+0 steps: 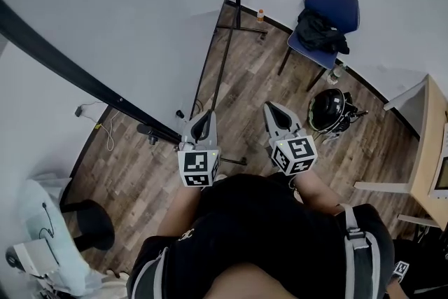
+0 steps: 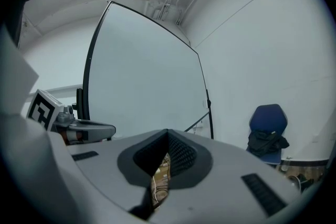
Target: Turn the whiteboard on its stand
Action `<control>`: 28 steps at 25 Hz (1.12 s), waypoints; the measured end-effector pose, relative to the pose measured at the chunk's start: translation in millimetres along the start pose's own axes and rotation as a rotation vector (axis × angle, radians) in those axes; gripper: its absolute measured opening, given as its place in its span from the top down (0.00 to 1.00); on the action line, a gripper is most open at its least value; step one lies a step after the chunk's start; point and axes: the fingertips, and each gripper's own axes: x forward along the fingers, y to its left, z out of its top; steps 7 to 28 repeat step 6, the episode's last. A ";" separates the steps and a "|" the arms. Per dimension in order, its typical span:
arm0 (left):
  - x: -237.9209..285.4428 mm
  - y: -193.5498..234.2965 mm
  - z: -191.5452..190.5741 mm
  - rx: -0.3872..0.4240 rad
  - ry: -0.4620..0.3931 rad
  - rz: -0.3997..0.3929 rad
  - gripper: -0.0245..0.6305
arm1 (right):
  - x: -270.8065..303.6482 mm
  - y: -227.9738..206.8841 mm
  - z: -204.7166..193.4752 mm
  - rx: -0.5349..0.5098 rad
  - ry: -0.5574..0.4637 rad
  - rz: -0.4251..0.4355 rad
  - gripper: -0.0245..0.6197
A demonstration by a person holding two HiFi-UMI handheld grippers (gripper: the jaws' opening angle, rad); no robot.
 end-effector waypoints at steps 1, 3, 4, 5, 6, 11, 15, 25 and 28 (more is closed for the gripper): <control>-2.0 2.8 0.1 -0.003 -0.001 0.001 0.95 | 0.6 2.6 0.8 0.000 -0.003 -0.002 0.97; -6.6 7.5 -0.8 -0.011 -0.002 0.003 0.95 | 0.7 8.5 1.7 -0.001 -0.008 -0.002 0.97; -8.9 9.1 -1.6 -0.015 -0.002 0.003 0.95 | 0.2 11.3 1.3 -0.002 -0.009 -0.001 0.97; -11.2 10.4 -2.6 -0.019 -0.002 0.003 0.95 | -0.5 14.0 0.4 -0.003 -0.008 -0.001 0.97; -13.5 11.6 -3.7 -0.022 -0.002 0.004 0.95 | -1.4 16.6 -0.7 -0.003 -0.007 -0.001 0.96; -13.5 11.6 -3.7 -0.022 -0.002 0.004 0.95 | -1.4 16.6 -0.7 -0.003 -0.007 -0.001 0.96; -13.5 11.6 -3.7 -0.022 -0.002 0.004 0.95 | -1.4 16.6 -0.7 -0.003 -0.007 -0.001 0.96; -13.5 11.6 -3.7 -0.022 -0.002 0.004 0.95 | -1.4 16.6 -0.7 -0.003 -0.007 -0.001 0.96; -13.5 11.6 -3.7 -0.022 -0.002 0.004 0.95 | -1.4 16.6 -0.7 -0.003 -0.007 -0.001 0.96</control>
